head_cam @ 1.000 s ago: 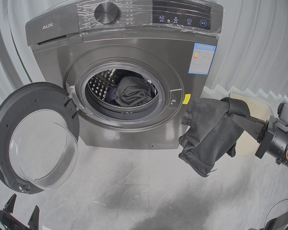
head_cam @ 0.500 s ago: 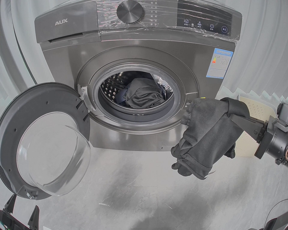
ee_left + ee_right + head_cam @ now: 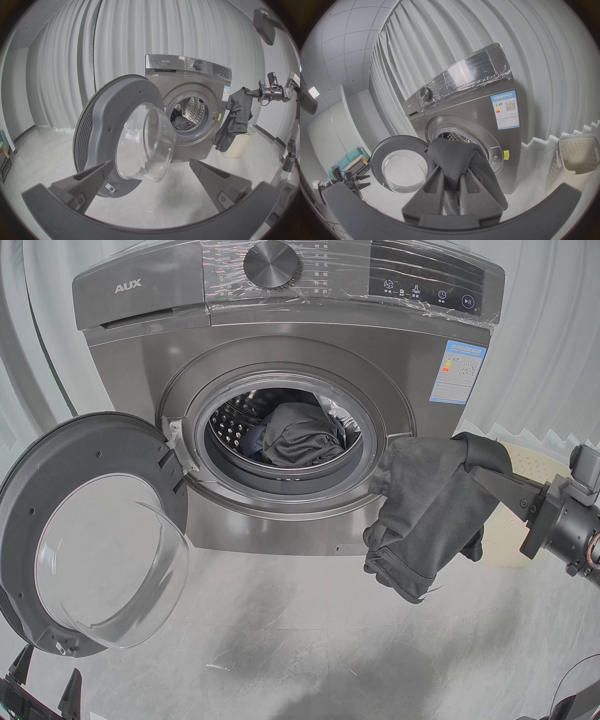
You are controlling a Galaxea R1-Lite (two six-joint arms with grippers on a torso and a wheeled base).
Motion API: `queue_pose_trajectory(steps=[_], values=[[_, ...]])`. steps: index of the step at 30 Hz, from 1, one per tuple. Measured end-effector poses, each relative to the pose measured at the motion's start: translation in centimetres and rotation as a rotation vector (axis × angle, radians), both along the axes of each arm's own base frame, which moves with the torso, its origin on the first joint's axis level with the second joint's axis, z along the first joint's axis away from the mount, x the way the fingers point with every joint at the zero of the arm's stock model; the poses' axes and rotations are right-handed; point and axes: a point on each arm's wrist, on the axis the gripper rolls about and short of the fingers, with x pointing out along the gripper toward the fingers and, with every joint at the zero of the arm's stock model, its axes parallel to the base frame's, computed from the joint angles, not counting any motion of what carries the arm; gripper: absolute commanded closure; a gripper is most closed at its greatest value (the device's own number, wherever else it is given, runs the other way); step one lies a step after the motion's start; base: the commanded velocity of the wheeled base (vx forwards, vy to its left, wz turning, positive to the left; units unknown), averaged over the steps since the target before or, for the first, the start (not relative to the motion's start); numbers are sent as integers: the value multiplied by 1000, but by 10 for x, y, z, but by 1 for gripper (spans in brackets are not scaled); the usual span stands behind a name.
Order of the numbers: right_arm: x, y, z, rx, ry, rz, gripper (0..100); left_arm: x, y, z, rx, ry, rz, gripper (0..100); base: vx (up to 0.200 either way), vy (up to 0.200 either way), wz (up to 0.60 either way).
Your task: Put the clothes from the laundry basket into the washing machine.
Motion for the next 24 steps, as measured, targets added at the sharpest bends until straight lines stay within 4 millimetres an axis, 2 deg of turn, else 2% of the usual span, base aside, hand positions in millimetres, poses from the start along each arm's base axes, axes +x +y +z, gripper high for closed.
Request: queue_pose_trajectory(steps=[13, 19, 24], values=[[26, 48, 1, 53, 24, 11, 100, 0, -1, 4, 35, -36, -29, 0, 0, 0, 0], [37, 68, -2, 90, 11, 19, 100, -9, -4, 41, 38, -156, -168, 0, 0, 0, 0], [46, 84, -2, 120, -8, 18, 100, 2, -7, 66, 68, -143, -275, 0, 0, 0, 0]])
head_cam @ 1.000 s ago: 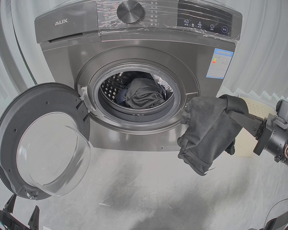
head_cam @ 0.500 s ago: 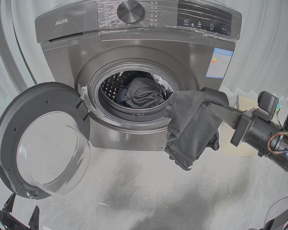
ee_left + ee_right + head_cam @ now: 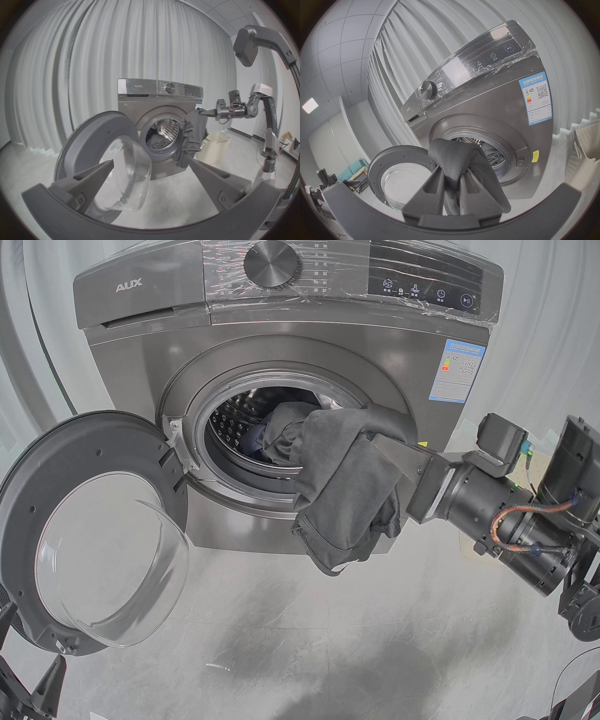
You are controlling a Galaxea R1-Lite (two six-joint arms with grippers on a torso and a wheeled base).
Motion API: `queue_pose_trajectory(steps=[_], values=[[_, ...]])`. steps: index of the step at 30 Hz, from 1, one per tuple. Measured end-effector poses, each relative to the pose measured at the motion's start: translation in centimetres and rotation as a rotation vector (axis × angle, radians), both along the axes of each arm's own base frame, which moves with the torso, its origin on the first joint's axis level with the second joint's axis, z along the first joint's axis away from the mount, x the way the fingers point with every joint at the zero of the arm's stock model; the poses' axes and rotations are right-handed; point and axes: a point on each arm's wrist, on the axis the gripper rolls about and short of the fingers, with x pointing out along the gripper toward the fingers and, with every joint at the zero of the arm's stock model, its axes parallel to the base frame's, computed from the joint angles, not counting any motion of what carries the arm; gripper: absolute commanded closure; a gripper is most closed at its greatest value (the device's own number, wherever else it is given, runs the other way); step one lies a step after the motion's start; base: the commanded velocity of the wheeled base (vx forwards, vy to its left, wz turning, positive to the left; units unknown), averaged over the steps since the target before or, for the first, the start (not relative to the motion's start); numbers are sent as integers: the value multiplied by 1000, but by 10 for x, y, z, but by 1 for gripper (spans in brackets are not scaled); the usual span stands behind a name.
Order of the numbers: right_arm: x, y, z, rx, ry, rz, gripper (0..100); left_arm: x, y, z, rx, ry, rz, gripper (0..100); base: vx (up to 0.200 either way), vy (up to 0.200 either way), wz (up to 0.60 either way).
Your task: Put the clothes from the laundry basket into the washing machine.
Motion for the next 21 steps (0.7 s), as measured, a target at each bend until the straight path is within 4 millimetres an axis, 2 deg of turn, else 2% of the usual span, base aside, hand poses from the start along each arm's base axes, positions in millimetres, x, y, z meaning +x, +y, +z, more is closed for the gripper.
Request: queue_pose_trajectory(steps=[5, 11, 21], values=[[8, 13, 0, 24, -16, 0, 100, 30, -2, 20, 48, 45, -106, 0, 0, 0, 0], [15, 24, 0, 52, -35, 4, 100, 74, -6, 33, 74, 113, -220, 0, 0, 0, 0], [19, 37, -4, 73, -49, 16, 100, 148, -34, 33, 89, 157, -403, 0, 0, 0, 0]])
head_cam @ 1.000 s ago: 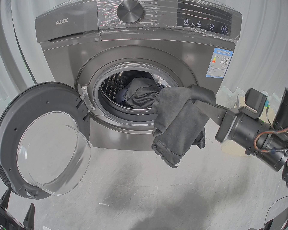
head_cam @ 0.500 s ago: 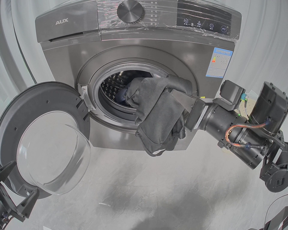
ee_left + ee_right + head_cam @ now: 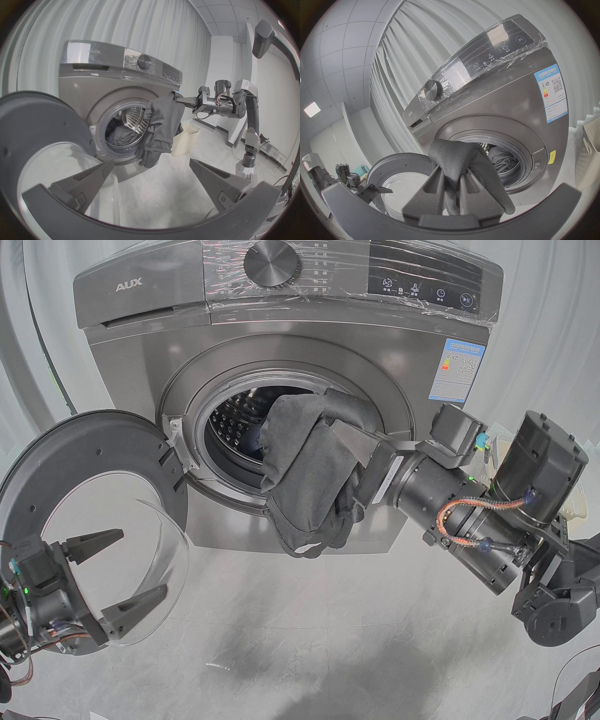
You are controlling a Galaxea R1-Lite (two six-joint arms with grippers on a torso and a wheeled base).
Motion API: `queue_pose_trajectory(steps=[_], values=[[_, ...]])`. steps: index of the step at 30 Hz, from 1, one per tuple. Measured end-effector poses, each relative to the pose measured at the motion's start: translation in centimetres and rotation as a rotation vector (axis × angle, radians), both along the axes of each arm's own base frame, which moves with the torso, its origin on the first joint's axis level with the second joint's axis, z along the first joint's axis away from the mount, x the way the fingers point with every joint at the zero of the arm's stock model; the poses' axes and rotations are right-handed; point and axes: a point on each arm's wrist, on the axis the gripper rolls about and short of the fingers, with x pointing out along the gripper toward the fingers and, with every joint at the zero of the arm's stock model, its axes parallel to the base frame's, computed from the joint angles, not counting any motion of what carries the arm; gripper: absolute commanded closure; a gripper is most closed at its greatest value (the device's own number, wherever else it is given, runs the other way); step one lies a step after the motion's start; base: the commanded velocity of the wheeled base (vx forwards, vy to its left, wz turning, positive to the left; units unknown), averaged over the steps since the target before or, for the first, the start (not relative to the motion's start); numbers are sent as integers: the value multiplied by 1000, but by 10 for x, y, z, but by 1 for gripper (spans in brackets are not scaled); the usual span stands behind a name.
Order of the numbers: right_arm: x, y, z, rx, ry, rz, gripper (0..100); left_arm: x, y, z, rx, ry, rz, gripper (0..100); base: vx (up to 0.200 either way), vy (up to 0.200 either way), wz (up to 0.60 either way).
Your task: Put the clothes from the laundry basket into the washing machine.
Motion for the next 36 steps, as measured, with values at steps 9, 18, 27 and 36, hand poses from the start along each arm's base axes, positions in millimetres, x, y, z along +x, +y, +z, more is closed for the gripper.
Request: queue_pose_trajectory(steps=[9, 18, 27, 36], values=[[0, 3, -6, -10, 6, 4, 100, 48, -37, -10, -21, 47, -107, 0, 0, 0, 0], [-1, 3, -9, -24, 11, 6, 100, 79, -63, -19, -28, 119, -154, 0, 0, 0, 0], [-4, 3, -11, -33, 16, 14, 100, 107, -84, -21, -53, 135, -178, 0, 0, 0, 0], [-8, 2, -10, -33, 14, 22, 100, 128, -101, -30, -73, 122, -198, 0, 0, 0, 0]])
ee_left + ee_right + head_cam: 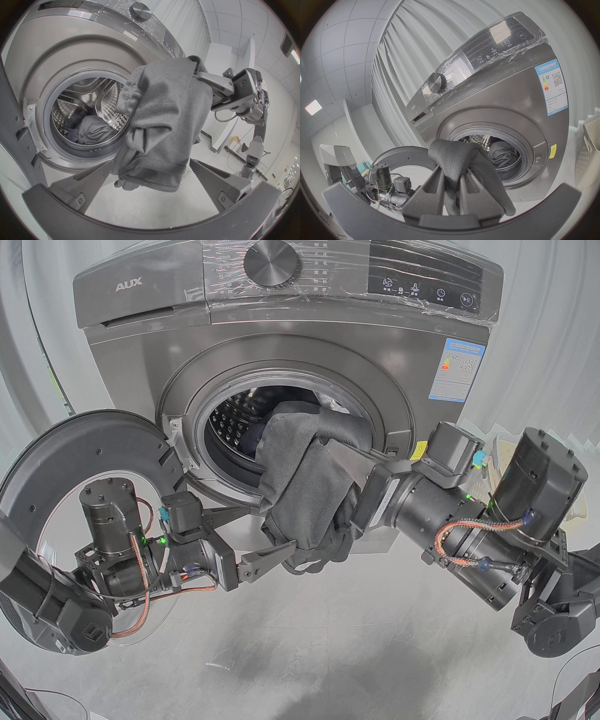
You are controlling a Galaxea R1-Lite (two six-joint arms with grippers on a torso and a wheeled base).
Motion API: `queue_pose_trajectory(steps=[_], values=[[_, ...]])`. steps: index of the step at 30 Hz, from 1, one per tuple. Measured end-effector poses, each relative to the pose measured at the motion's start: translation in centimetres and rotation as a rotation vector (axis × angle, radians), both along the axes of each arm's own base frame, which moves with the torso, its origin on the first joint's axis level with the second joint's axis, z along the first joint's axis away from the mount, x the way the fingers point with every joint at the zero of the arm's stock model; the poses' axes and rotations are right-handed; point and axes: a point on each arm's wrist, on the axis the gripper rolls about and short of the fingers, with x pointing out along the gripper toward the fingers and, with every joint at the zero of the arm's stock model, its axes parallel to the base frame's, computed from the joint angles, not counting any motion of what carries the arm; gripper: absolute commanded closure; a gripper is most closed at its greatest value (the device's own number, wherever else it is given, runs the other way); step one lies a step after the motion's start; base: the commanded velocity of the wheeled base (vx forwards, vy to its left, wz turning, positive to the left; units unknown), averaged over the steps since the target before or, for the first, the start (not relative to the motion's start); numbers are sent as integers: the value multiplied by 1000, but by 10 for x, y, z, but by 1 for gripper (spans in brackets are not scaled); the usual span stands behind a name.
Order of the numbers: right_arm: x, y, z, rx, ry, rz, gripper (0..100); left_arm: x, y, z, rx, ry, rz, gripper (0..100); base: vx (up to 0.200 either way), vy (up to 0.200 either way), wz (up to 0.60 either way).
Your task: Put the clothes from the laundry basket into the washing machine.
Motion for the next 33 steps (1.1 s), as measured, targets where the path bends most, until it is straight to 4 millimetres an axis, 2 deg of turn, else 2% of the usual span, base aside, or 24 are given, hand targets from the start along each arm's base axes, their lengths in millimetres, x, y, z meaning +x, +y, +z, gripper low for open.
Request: queue_pose_trajectory(steps=[10, 23, 24, 28, 33], values=[[-3, 2, 1, 3, -2, 13, 100, 29, -15, -12, -55, 1, 4, 0, 0, 0, 0], [-7, 3, 0, 4, -4, 24, 100, 48, -26, -20, -63, -11, 33, 0, 0, 0, 0], [-7, 3, -1, 4, -3, 24, 100, 49, -27, -19, -70, -21, 43, 100, 0, 0, 0], [-7, 2, -2, 1, -1, 25, 100, 51, -30, -16, -105, -63, 57, 100, 0, 0, 0], [-7, 1, -5, -9, 4, 21, 100, 44, -32, -18, -122, -72, 44, 100, 0, 0, 0]])
